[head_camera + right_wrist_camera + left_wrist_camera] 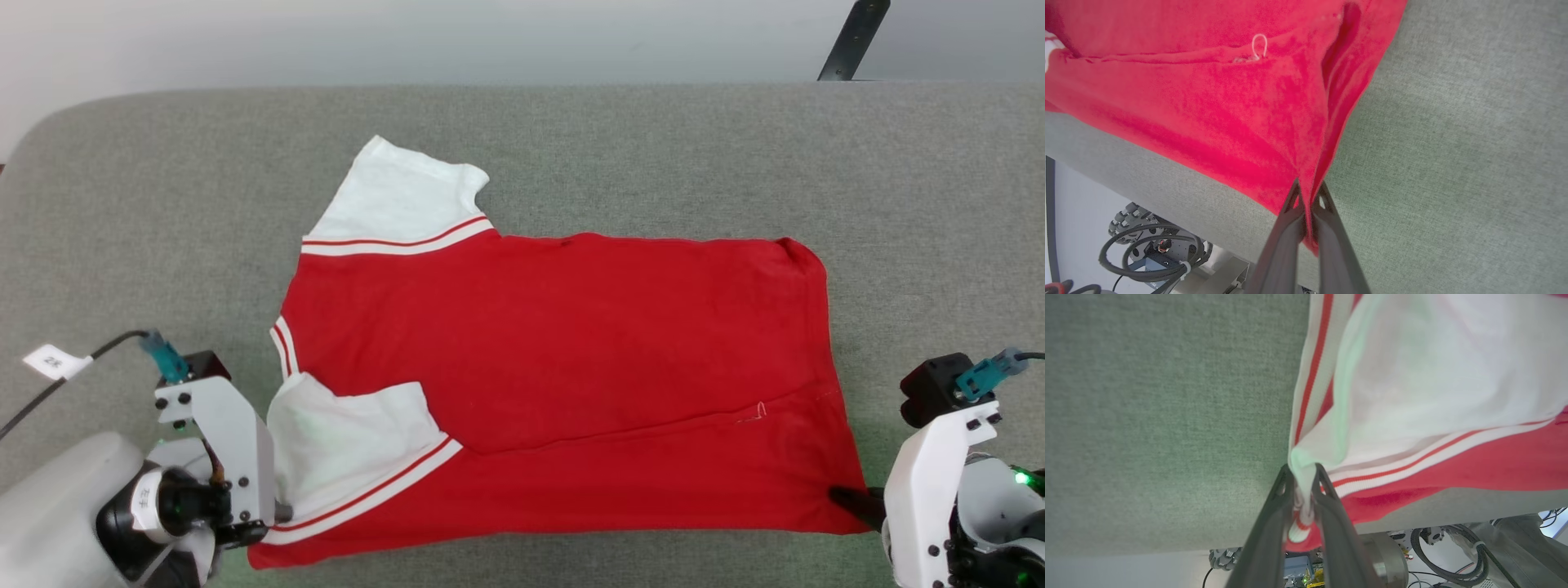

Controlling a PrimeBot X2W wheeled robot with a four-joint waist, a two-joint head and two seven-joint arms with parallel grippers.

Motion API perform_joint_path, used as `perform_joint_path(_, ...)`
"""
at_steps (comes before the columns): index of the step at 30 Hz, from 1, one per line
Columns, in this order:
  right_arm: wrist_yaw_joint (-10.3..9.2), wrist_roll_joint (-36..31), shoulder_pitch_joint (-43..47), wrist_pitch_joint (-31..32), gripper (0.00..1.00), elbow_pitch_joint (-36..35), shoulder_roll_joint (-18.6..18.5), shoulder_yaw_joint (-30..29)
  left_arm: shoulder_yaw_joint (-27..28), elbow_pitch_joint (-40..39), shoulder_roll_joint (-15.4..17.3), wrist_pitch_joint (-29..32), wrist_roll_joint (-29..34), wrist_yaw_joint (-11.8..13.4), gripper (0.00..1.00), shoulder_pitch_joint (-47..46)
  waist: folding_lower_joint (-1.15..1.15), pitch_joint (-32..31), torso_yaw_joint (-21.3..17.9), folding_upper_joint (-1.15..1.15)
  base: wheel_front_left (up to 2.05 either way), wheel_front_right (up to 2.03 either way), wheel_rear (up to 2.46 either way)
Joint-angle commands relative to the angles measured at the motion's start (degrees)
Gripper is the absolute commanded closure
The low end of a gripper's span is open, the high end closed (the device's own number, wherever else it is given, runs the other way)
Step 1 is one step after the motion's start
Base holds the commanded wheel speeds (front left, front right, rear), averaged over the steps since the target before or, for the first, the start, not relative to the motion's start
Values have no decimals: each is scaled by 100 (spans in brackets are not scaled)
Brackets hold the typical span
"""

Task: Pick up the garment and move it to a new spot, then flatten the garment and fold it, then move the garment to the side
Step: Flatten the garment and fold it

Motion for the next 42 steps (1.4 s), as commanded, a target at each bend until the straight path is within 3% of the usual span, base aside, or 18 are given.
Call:
perform_joint_path(1, -9, -37, -44, -82, 84, 13, -7, 44, -33, 83, -25, -11, 92, -60, 70, 33, 0, -17, -8, 0, 0, 0, 0)
perform_joint_path(2, -9, -60, -61, -109, 60, 44, -20, 64, -16, 146, -51, -73, 108, -91, 52, 2, 0, -29, -8, 0, 0, 0, 0)
perform_joint_path(3, -9, -52, -64, -123, 51, 69, -36, 102, 5, 193, -83, -109, 99, -102, 51, -15, 0, -44, -6, 0, 0, 0, 0)
perform_joint_path(4, -9, -52, -64, -123, 51, 69, -36, 102, 5, 193, -83, -109, 99, -102, 51, -15, 0, -44, -6, 0, 0, 0, 0)
perform_joint_path(5, -9, -41, -74, -156, 2, 74, -44, 127, -15, 227, -88, -122, 143, -137, 43, -32, 0, -71, -8, 0, 0, 0, 0)
perform_joint_path(6, -9, -25, -75, -162, 0, 88, -58, 130, -25, 259, -68, -154, 203, -152, 9, -56, 0, -92, -10, 0, 0, 0, 0)
perform_joint_path(7, -9, -20, -65, -156, 0, 87, -95, 146, -25, 286, -67, -149, 202, -150, 0, -71, 0, -121, -4, 0, 0, 0, 0)
perform_joint_path(17, -8, -56, 146, -678, 0, -393, -192, -62, 88, -194, 232, -502, 543, -143, 0, -223, 0, -375, 20, 0, 0, 0, 0)
perform_joint_path(24, -10, -516, 75, -2616, 0, -1009, -259, -16, 371, -448, 348, -1346, 1190, -312, 0, -709, 0, -285, -166, 0, 0, 0, 0)
perform_joint_path(28, -9, -894, 8, -3955, 0, -1046, -206, 162, 624, -297, 269, -2032, 1540, -489, 0, -1051, 0, -134, -409, 0, 0, 0, 0)
perform_joint_path(34, -8, -1323, -141, -5390, 0, -876, -42, 394, 813, 133, 158, -2679, 1986, -922, 0, -1629, 0, 244, -822, 0, 0, 0, 0)
perform_joint_path(38, -9, -1410, -289, -5802, 0, -760, 134, 471, 832, 545, 120, -2570, 2090, -1216, 0, -2087, 0, 600, -1096, 0, 0, 0, 0)
perform_joint_path(42, -8, -1368, -462, -5972, 0, -698, 219, 608, 743, 981, 157, -2067, 2148, -1550, 0, -2589, 0, 983, -1354, 0, 0, 0, 0)
